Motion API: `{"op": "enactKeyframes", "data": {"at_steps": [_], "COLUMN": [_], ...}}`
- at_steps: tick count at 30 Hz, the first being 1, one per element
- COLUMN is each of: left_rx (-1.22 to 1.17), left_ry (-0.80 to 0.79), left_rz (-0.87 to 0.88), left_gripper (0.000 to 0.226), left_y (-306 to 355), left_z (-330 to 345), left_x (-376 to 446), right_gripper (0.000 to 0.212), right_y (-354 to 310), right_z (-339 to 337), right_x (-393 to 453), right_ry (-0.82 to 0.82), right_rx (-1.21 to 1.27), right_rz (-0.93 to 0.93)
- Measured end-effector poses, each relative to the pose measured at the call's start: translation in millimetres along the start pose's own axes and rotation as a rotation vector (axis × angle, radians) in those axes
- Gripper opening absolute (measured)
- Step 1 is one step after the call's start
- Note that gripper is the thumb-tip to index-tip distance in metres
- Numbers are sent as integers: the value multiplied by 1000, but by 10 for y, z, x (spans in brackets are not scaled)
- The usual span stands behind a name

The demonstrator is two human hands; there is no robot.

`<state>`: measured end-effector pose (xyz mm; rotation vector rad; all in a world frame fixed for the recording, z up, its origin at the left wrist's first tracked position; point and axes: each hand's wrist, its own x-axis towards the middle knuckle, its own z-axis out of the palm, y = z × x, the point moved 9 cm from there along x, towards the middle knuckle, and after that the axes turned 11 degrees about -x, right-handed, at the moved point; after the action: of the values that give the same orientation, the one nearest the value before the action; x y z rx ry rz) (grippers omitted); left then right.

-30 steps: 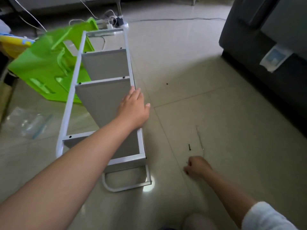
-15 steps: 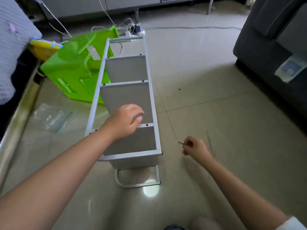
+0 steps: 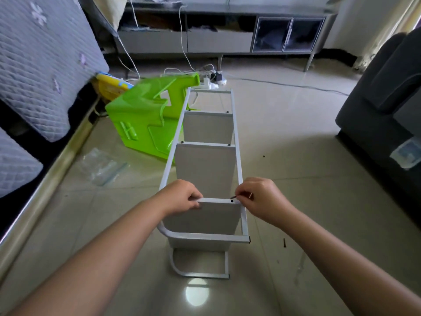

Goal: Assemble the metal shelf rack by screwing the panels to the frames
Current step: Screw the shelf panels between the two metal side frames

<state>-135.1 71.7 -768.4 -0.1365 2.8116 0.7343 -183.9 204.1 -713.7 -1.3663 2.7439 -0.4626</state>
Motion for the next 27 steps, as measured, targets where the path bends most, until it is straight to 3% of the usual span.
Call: {"op": "enactKeyframes", "data": {"at_steps": [11, 27], "left_rx": [-12, 5], "left_ry": [108, 153], "left_rz": [136, 146], "left_gripper": [24, 24], "left_y": [48, 40], "left_z": [-38, -19], "left_x": [-97, -87], "right_gripper": [23, 18], "right_y": [-86, -250], "right_z": [81, 178], "right_x": [27, 140], "right_ry": [-120, -418], "right_rx": [-174, -466], "right_rz": [-49, -81]}}
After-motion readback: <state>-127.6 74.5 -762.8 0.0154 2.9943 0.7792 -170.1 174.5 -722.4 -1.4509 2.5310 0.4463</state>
